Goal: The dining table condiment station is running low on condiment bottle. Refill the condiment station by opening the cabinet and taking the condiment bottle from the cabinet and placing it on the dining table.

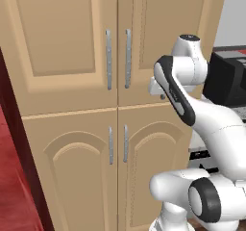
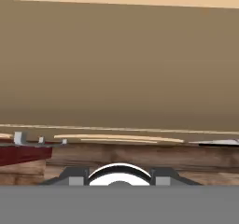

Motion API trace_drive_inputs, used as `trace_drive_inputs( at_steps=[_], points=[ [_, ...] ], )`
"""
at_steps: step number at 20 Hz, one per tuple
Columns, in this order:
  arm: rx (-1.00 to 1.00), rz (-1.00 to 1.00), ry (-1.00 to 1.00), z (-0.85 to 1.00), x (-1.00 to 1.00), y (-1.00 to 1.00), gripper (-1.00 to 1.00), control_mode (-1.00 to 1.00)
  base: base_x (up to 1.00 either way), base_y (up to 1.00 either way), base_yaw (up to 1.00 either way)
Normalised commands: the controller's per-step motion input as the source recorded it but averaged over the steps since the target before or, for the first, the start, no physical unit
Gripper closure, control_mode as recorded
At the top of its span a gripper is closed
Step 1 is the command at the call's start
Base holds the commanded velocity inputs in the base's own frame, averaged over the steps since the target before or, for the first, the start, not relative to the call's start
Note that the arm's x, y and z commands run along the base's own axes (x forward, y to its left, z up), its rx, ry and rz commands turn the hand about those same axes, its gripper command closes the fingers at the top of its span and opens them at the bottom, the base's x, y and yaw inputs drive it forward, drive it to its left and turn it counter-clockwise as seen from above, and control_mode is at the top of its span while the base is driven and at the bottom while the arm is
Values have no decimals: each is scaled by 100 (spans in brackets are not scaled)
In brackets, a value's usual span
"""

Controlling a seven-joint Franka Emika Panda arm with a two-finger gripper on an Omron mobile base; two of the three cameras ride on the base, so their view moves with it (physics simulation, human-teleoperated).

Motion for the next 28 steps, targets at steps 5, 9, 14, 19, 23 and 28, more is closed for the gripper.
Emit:
trace_drive_inputs(
  at_steps=[5,9,14,19,23,28],
  points=[
    [0,0,-18,0,-45,0,-100,-100,0,0,0],
    [-4,-6,-45,0,-54,43,-100,-100,0,0,0],
    [-9,-17,-49,0,-1,98,-100,-100,0,0,0],
    [-1,-10,-6,0,28,11,-100,-100,0,0,0],
    [0,-9,-16,25,-1,6,-100,-100,0,0,0],
    [0,0,-33,53,-5,38,-100,-100,0,0,0]
  ],
)
